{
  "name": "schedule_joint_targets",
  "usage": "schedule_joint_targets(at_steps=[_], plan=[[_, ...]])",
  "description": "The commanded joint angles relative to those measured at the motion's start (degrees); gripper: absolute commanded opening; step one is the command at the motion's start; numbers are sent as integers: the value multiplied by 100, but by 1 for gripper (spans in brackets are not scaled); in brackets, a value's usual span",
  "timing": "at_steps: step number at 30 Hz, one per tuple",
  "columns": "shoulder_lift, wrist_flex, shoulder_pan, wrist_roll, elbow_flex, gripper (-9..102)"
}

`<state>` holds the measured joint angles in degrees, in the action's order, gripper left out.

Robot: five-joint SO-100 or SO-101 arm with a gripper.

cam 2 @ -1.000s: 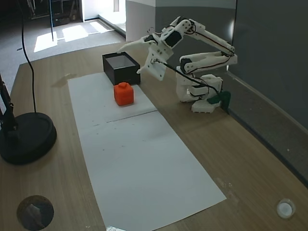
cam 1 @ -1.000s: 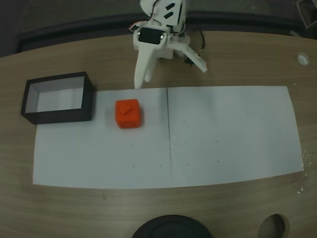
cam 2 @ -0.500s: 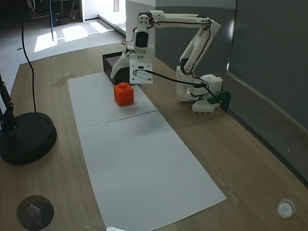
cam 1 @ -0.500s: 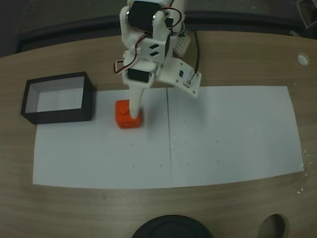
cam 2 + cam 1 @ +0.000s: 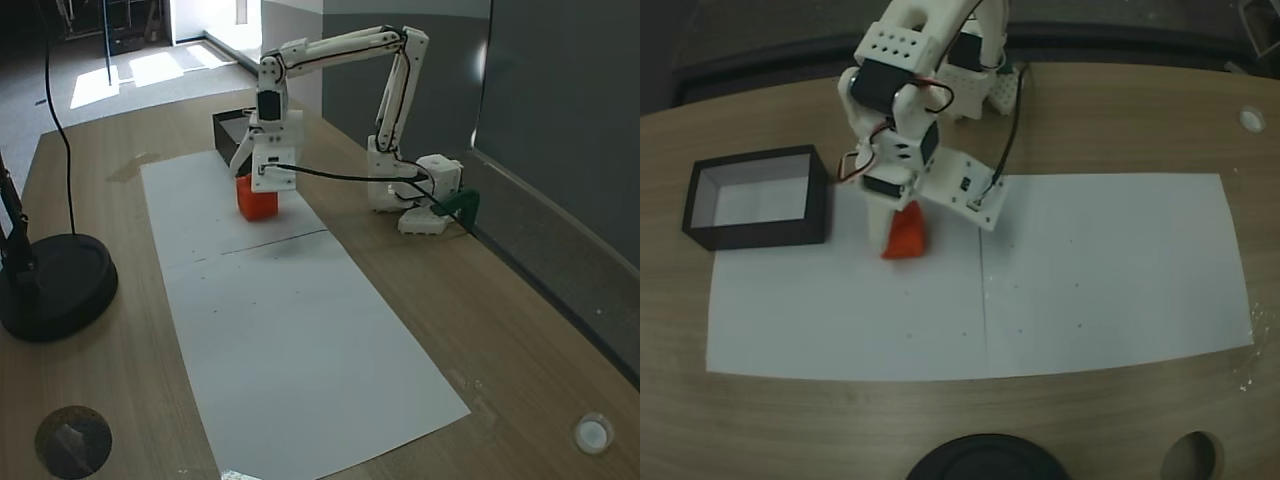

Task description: Grab a orange square and put it in the box.

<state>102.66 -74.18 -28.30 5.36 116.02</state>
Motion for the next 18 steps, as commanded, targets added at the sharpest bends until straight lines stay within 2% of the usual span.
schedule_joint_targets(at_steps=[1, 7, 9, 13, 18], plan=[[-105, 79, -44, 18, -272, 38], [-642, 360, -44, 70, -264, 37], [-817, 369, -9, 70, -308, 30], [-914, 378, 18, 70, -343, 9], [-589, 44, -149, 62, -1195, 9]])
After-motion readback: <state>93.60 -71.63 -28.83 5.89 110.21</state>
